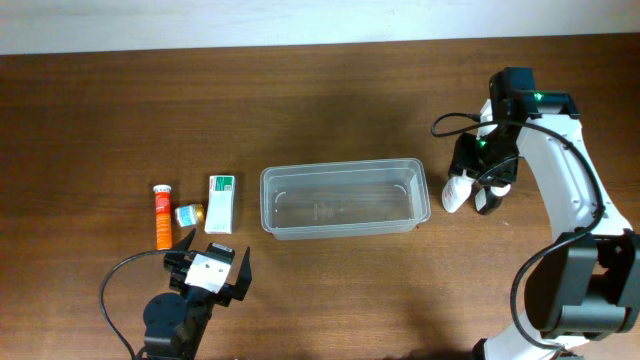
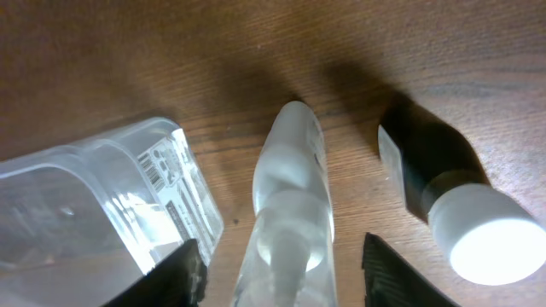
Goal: Pack container
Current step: 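Grasp the white spray bottle with the right gripper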
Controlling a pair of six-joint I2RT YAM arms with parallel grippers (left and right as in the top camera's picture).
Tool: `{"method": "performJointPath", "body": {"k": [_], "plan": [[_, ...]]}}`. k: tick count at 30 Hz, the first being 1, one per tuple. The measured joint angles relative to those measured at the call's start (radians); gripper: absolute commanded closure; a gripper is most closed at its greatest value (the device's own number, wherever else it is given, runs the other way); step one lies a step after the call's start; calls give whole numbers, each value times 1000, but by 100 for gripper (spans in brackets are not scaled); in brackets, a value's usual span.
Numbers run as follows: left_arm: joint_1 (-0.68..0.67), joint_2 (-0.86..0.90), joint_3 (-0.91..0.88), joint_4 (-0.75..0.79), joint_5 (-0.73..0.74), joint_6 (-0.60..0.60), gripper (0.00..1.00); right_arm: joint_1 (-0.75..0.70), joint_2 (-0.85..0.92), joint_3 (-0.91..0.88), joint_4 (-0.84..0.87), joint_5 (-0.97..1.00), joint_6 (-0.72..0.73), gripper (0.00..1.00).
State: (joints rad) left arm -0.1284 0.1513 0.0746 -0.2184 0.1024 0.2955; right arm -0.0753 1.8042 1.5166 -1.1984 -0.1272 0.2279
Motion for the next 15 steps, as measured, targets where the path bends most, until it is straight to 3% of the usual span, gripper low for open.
{"method": "performJointPath", "body": {"k": [15], "plan": [[0, 0, 0, 0, 0, 0, 0, 21, -3, 0, 5, 33, 0, 90]]}}
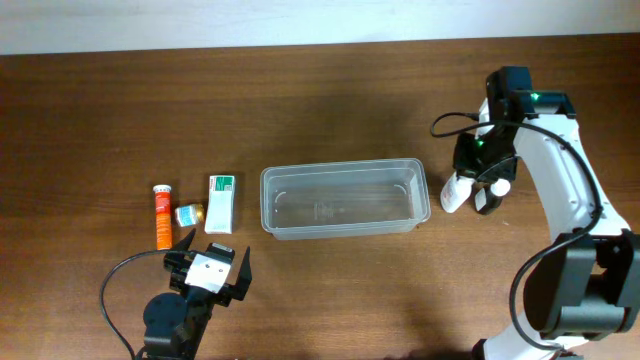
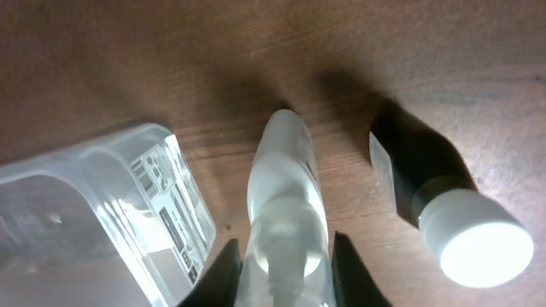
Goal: Pack container
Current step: 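Grasp the white spray bottle with the right gripper, then carry the spray bottle over the container and release it inside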
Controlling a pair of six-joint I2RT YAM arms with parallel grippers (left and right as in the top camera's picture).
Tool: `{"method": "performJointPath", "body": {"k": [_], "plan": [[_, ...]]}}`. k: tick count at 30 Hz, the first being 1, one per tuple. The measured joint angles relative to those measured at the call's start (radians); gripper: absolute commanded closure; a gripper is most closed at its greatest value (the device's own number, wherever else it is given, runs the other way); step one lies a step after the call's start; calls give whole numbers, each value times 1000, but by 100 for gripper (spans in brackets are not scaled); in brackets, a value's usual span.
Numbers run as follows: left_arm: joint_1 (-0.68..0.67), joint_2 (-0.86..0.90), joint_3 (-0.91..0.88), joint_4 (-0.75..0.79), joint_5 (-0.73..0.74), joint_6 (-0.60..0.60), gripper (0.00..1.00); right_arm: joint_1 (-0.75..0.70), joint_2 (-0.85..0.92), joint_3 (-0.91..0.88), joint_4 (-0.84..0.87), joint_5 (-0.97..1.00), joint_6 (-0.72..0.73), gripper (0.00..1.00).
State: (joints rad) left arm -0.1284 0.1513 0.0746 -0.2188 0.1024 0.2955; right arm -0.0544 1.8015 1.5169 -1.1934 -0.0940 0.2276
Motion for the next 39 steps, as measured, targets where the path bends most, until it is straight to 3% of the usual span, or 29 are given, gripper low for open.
{"method": "performJointPath", "body": {"k": [4, 20, 28, 39], "plan": [[0, 0, 0, 0, 0, 0, 0, 25, -8, 16, -41, 2, 0, 96], [0, 0, 0, 0, 0, 0, 0, 301, -296, 269, -184, 113, 46, 96], [0, 0, 0, 0, 0, 0, 0, 417, -200, 256, -185, 113, 116, 96], [0, 0, 0, 0, 0, 0, 0, 428, 11, 214, -152, 118, 180, 96]]}}
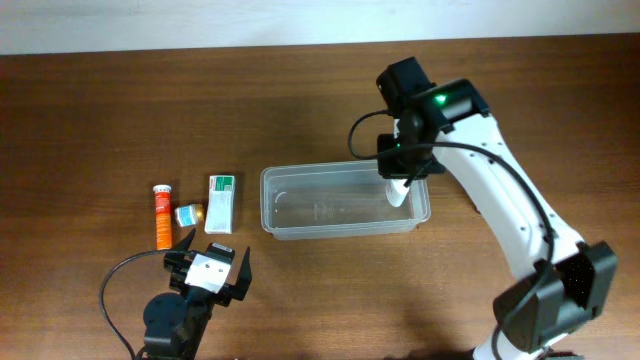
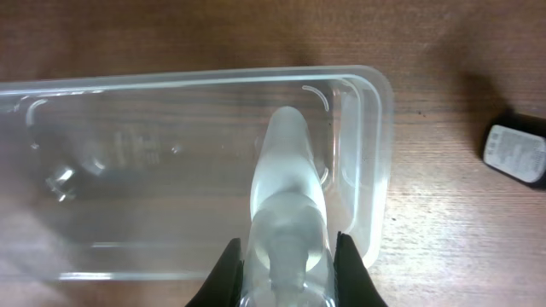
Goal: Pack container
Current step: 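Carry the spray bottle over the container and release it inside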
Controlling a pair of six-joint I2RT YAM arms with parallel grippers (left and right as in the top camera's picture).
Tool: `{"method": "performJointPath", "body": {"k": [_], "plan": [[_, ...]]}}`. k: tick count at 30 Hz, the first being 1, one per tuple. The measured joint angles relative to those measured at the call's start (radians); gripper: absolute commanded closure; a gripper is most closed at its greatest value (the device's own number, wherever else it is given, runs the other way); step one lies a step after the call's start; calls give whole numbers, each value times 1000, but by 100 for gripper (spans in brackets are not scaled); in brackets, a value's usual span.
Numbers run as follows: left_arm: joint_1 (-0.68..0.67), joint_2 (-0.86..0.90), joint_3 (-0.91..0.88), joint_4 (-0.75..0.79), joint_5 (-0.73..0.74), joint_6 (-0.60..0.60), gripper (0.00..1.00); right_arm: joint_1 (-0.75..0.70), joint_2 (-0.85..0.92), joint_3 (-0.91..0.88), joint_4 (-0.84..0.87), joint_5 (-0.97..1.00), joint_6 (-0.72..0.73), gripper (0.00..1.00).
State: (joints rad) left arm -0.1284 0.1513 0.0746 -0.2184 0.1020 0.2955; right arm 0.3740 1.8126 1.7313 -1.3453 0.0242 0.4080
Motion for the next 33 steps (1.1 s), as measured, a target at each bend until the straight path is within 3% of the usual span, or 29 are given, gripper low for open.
{"method": "performJointPath", "body": {"k": [11, 23, 25, 27, 33], "plan": [[0, 0, 0, 0, 0, 0, 0, 0, 8, -185, 183, 24, 64, 96], [0, 0, 0, 0, 0, 0, 0, -23, 2, -200, 265, 27, 83, 96], [0, 0, 0, 0, 0, 0, 0, -35, 2, -200, 269, 19, 82, 84], [0, 0, 0, 0, 0, 0, 0, -49, 1, -200, 272, 8, 72, 59], [0, 0, 0, 0, 0, 0, 0, -72, -21, -204, 242, 10, -22, 49]]}}
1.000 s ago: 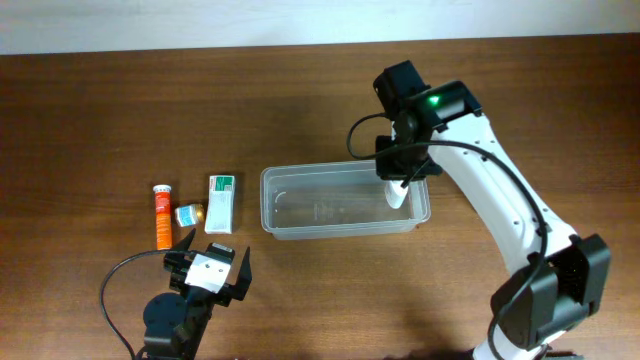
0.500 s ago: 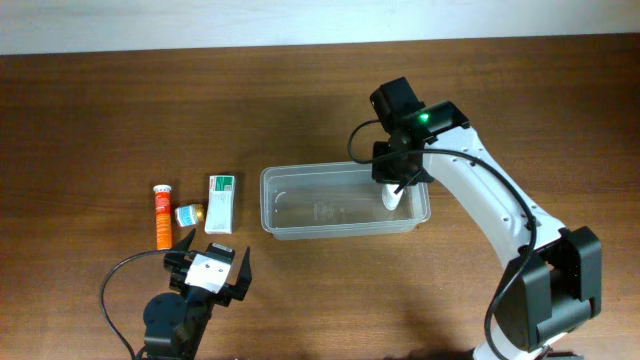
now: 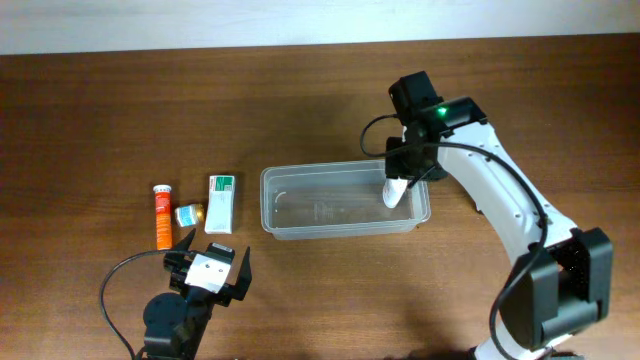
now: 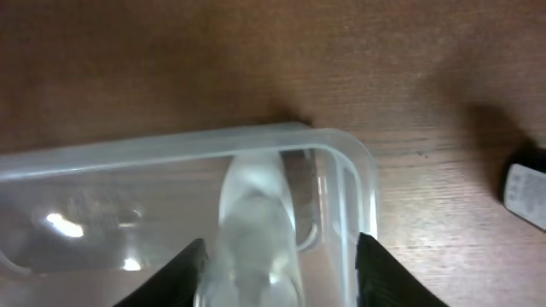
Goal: Pack container
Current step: 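Carry the spray bottle over the container and release it inside, then move the right gripper to the dark brown bottle and grasp it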
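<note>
The clear plastic container (image 3: 340,166) stands at the table's middle. A translucent white bottle (image 3: 393,193) rests inside its right end, seen lengthwise in the right wrist view (image 4: 254,213). My right gripper (image 3: 402,178) hovers over that end, open, its fingers (image 4: 189,269) wide on either side of the bottle without touching it. An orange tube (image 3: 162,216), a small bottle (image 3: 188,214) and a green-and-white box (image 3: 220,203) lie left of the container. My left gripper (image 3: 212,270) sits open near the front left.
A black bottle (image 4: 527,183) lies on the wood right of the container (image 4: 341,162), at the right wrist view's edge; my right arm hides it from overhead. A white strip runs along the table's far edge.
My right gripper was shut on the translucent bottle above the container's right end. Now the jaws stand open and the bottle lies inside the container. The left arm has not moved.
My right gripper stood open around the translucent bottle on the table right of the container, then shut on it. Later it held the bottle over the container's right end. Now the bottle is let go inside the container.
</note>
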Controlling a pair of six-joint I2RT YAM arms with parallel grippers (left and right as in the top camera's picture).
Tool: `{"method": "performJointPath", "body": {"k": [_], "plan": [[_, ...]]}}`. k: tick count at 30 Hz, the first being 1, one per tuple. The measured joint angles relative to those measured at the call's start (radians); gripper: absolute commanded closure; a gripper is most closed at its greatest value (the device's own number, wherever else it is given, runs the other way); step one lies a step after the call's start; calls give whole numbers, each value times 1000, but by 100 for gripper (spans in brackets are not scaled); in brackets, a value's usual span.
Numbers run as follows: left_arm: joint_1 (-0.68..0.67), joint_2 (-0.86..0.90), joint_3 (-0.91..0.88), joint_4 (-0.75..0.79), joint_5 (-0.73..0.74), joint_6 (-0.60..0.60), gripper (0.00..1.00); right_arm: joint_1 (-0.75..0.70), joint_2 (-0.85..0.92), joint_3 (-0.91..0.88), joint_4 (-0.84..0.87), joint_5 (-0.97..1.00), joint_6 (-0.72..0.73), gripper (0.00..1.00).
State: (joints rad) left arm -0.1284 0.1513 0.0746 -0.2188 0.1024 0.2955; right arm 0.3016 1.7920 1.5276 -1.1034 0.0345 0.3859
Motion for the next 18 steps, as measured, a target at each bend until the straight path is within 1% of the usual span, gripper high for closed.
{"method": "performJointPath", "body": {"k": [4, 10, 14, 18], "plan": [[0, 0, 0, 0, 0, 0, 0, 0, -89, 15, -51, 2, -24, 49], [0, 0, 0, 0, 0, 0, 0, -28, -307, 80, -116, 35, -32, 49], [0, 0, 0, 0, 0, 0, 0, -137, -390, 89, -177, 49, -31, 49], [0, 0, 0, 0, 0, 0, 0, -291, -376, 87, -216, 53, -32, 49]]}}
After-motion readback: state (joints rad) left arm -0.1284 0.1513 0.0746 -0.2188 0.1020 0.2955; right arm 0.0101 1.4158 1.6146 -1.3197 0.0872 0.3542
